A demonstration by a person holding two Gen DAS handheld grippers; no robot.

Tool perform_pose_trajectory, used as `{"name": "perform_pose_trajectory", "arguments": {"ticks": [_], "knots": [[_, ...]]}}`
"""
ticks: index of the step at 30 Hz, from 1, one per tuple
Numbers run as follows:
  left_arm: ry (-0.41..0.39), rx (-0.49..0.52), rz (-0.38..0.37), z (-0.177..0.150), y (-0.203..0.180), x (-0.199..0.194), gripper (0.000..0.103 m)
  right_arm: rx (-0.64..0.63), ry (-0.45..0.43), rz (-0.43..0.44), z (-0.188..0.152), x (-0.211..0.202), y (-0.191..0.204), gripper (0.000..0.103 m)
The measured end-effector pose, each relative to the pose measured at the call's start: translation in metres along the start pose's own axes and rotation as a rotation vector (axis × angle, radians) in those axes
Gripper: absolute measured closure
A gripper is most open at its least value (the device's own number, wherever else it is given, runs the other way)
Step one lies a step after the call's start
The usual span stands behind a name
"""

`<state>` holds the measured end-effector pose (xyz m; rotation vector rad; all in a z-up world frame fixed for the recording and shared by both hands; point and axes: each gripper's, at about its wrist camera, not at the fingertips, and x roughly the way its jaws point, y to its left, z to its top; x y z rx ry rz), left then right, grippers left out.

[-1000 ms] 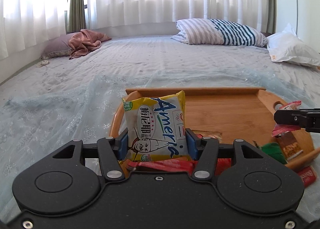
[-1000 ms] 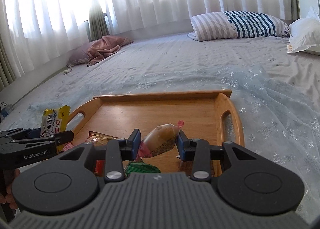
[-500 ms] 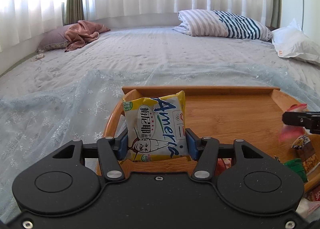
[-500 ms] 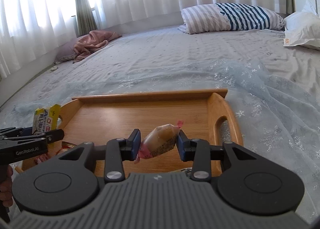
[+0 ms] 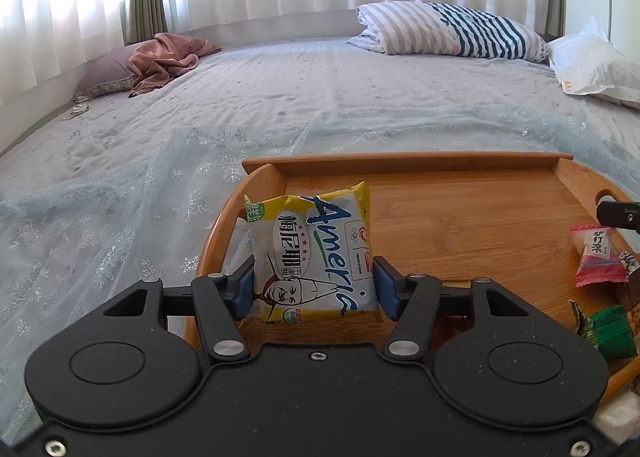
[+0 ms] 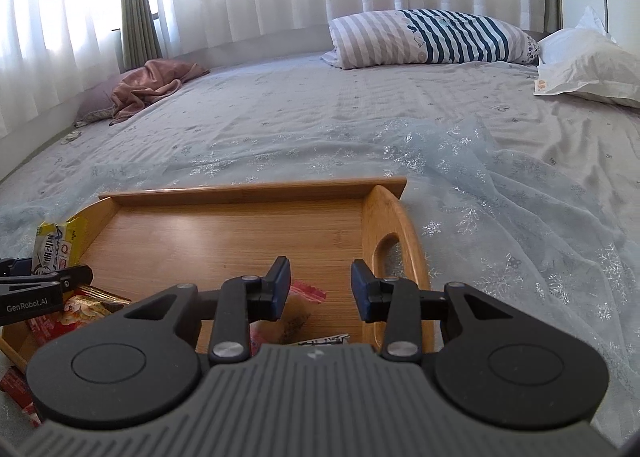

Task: Organize snacks
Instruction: 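Carry the Ameria packet and pastry onto the tray and open both tools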

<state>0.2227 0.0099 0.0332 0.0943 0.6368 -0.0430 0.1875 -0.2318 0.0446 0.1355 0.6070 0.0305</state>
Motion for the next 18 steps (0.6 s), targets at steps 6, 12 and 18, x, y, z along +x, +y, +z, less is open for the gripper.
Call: {"name": "perform_pose_trajectory", "arguments": {"ticks": [6, 12, 18], "knots": [[0.004, -0.006, 0.005, 0.001, 0.001, 0.000, 0.041, 0.011, -0.019, -0.006, 0.001, -0.007, -0.002, 0.041], [-0.005, 0.024, 0.033, 0.000, -0.003, -0.001, 0.026, 0.007, -0.032, -0.002, 0.001, -0.015, 0.000, 0.034], [-0.020, 0.011, 0.035, 0.002, -0.003, -0.009, 0.019, -0.004, -0.040, 0.004, -0.002, -0.025, 0.003, 0.022]]}}
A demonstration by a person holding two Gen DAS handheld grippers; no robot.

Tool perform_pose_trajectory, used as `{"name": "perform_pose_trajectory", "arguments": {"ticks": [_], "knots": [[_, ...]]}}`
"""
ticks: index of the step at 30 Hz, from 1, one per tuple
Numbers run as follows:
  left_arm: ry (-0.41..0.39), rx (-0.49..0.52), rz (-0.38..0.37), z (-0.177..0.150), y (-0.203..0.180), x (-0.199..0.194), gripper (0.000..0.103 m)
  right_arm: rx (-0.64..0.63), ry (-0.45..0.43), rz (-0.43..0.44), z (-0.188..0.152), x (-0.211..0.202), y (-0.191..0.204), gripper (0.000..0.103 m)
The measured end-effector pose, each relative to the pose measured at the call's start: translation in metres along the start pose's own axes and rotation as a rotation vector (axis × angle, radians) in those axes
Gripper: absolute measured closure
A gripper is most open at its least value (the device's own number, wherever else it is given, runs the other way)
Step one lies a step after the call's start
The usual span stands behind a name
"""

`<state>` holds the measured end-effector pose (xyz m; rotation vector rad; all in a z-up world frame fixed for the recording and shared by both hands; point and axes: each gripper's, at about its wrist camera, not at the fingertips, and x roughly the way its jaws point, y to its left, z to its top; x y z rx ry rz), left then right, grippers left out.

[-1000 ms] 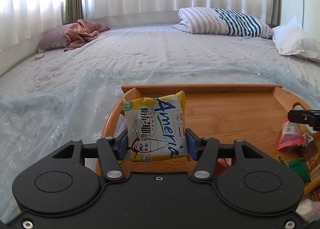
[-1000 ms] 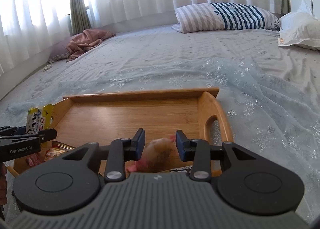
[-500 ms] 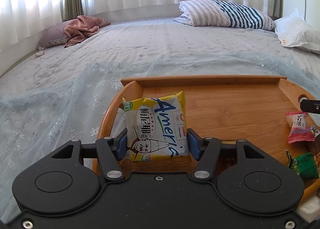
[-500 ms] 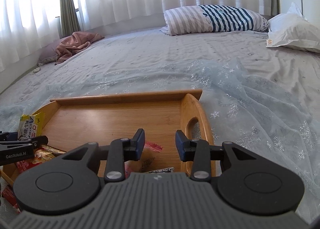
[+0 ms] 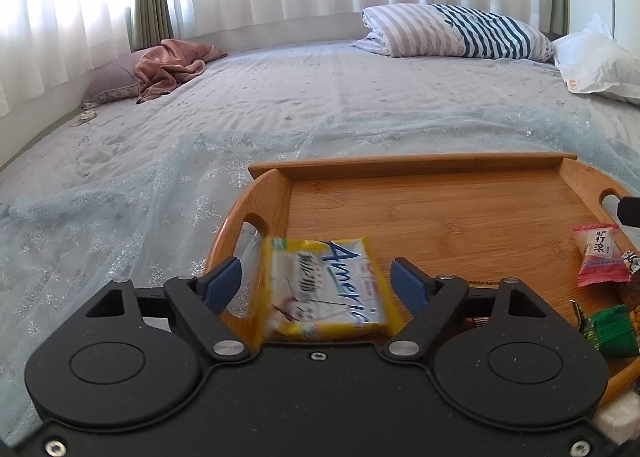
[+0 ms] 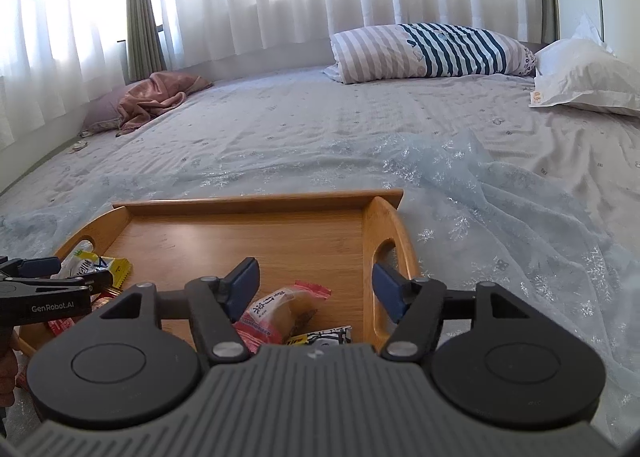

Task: Organize snacks
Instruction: 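Carry the Ameria packet and pastry onto the tray and open both tools, then grasp the gold-wrapped bar with the left tool while the right tool grasps the red Biscoff packet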

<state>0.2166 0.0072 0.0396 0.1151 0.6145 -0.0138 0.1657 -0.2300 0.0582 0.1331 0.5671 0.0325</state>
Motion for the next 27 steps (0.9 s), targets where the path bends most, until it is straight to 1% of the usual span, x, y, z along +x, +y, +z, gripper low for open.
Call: {"name": "perform_pose_trajectory", "arguments": {"ticks": [1, 3, 7, 8, 12, 15, 19, 24, 27], "knots": [[-0.005, 0.000, 0.005, 0.000, 0.000, -0.003, 0.017, 0.001, 0.000, 0.001, 0.000, -0.002, 0.001, 0.017], [-0.012, -0.002, 0.012, 0.002, 0.002, -0.007, 0.016, 0.008, -0.003, 0.005, -0.001, -0.005, 0.001, 0.013], [-0.011, -0.002, 0.018, 0.003, 0.003, -0.015, 0.015, 0.022, -0.006, 0.011, -0.003, -0.012, 0.001, 0.011], [-0.011, -0.002, 0.021, 0.003, 0.003, -0.017, 0.014, 0.023, -0.005, 0.012, -0.004, -0.013, 0.001, 0.010], [-0.023, 0.001, 0.033, 0.000, 0.003, -0.030, 0.009, 0.024, 0.000, 0.009, -0.007, -0.020, 0.002, 0.000], [-0.025, -0.019, 0.019, -0.003, 0.003, -0.041, 0.005, 0.014, -0.004, 0.005, -0.010, -0.029, 0.004, 0.000], [-0.026, -0.033, -0.040, -0.012, 0.001, -0.059, 0.002, 0.000, 0.006, -0.024, -0.016, -0.040, 0.005, 0.000], [-0.048, 0.005, -0.050, -0.022, -0.009, -0.082, 0.000, -0.004, 0.028, -0.050, -0.026, -0.054, 0.005, 0.000], [-0.050, 0.008, -0.060, -0.027, -0.011, -0.093, 0.000, -0.012, 0.038, -0.059, -0.032, -0.062, 0.006, 0.000]]}}
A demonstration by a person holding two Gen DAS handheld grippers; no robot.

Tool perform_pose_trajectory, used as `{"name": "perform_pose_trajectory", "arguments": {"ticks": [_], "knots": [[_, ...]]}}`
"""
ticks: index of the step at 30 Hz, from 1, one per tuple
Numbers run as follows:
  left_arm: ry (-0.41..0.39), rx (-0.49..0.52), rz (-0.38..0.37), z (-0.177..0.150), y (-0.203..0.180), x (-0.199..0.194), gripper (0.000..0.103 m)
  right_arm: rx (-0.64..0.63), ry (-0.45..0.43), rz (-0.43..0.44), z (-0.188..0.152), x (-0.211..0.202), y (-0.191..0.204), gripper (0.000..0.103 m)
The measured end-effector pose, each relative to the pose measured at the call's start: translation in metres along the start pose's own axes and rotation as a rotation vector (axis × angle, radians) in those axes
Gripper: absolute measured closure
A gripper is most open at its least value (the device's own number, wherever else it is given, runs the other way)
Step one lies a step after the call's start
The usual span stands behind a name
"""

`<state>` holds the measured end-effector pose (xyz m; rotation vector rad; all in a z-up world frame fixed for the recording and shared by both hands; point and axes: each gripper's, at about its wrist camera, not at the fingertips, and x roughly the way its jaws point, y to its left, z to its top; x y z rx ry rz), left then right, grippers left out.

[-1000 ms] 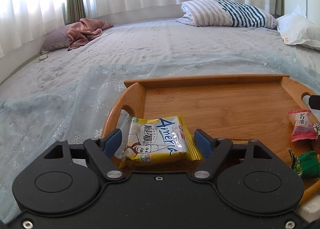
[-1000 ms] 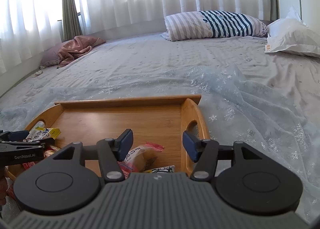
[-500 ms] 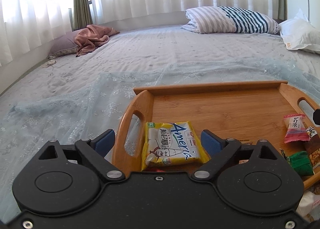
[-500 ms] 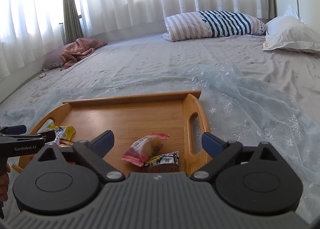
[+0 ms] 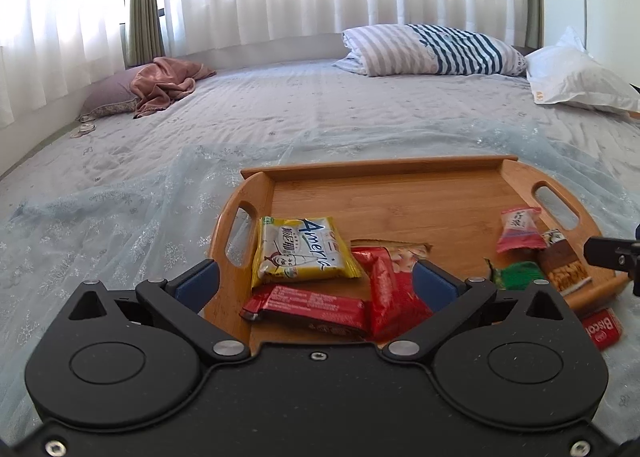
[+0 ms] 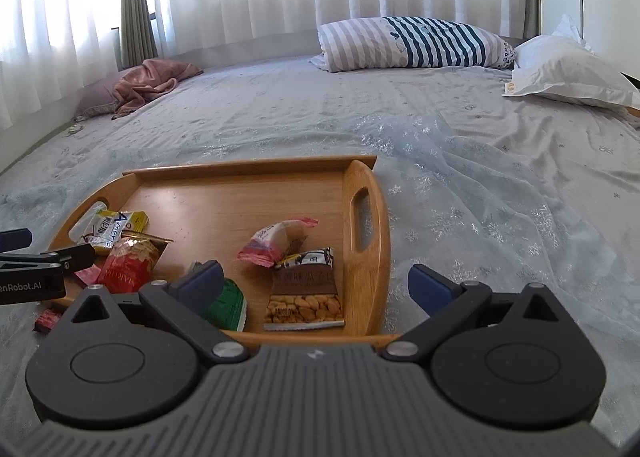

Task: Organize snacks
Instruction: 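Grasp the gold-wrapped bar with the left tool while the right tool grasps the red Biscoff packet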

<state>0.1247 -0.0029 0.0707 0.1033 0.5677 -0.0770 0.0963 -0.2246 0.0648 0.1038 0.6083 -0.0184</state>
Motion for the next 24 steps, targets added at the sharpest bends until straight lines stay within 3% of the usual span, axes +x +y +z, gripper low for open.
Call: {"name": "perform_pose_trajectory", "arguments": {"ticks": [5, 11, 16, 24], "knots": [[0.006, -0.019, -0.028, -0.009, 0.000, -0.015, 0.000, -0.008, 0.037, -0.020, -0.013, -0.006, 0.001, 0.000], [0.061, -0.099, -0.112, -0.024, 0.006, -0.030, 0.000, -0.029, 0.073, -0.037, -0.028, -0.009, 0.002, 0.000], [0.026, -0.042, -0.050, -0.034, -0.002, -0.053, 0.000, -0.039, 0.098, -0.044, -0.035, -0.007, 0.004, 0.000], [0.064, -0.015, -0.159, -0.049, -0.018, -0.067, 0.001, -0.070, 0.131, -0.048, -0.047, 0.004, 0.010, 0.000]]}}
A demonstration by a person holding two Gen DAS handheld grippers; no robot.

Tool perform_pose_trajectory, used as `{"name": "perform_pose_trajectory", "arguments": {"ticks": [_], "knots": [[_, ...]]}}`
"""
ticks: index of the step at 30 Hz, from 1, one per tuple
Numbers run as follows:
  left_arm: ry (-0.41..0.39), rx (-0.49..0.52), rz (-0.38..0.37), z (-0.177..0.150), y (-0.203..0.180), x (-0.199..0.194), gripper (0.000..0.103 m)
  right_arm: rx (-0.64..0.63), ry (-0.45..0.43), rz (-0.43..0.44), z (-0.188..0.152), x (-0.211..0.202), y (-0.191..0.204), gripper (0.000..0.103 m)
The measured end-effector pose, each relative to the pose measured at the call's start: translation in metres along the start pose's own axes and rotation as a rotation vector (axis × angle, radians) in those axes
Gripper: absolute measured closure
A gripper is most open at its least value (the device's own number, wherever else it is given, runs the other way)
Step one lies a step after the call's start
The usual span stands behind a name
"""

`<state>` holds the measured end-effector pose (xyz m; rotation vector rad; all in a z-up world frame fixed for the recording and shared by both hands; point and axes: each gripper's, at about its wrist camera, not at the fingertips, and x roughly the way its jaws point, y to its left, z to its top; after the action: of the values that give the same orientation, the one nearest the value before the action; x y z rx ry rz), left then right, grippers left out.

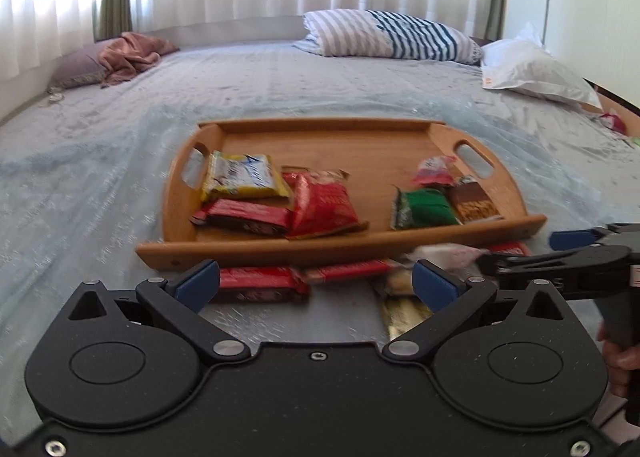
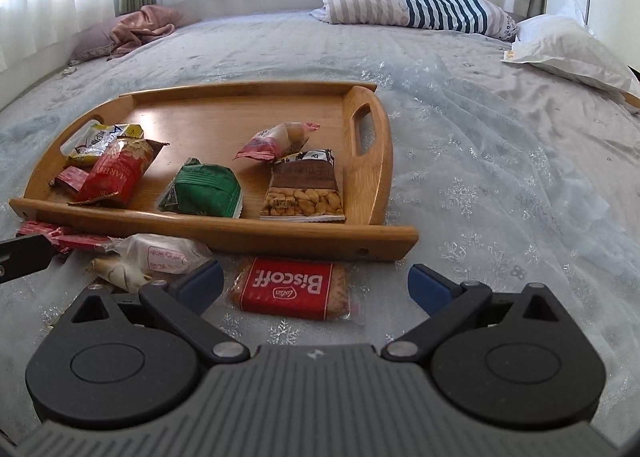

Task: Organize snacks
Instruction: 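Grasp the gold-wrapped bar with the left tool while the right tool grasps the red Biscoff packet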

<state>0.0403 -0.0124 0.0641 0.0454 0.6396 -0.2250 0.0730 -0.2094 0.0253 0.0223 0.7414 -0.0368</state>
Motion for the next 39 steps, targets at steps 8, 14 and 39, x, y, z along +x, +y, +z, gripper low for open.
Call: {"name": "perform_pose_trajectory", "arguments": {"ticks": [8, 14, 39], "knots": [[0.019, 0.067, -0.022, -0.013, -0.020, 0.000, 0.004, 0.031, -0.002, 0.017, -0.005, 0.006, -0.002, 0.000], [0.023, 0.126, -0.008, -0.017, -0.032, 0.008, 0.005, 0.034, -0.010, 0.017, -0.005, 0.008, -0.004, 0.000], [0.074, 0.113, -0.066, -0.032, -0.042, 0.027, 0.025, 0.015, -0.031, -0.009, -0.010, 0.006, 0.005, 0.012]]}}
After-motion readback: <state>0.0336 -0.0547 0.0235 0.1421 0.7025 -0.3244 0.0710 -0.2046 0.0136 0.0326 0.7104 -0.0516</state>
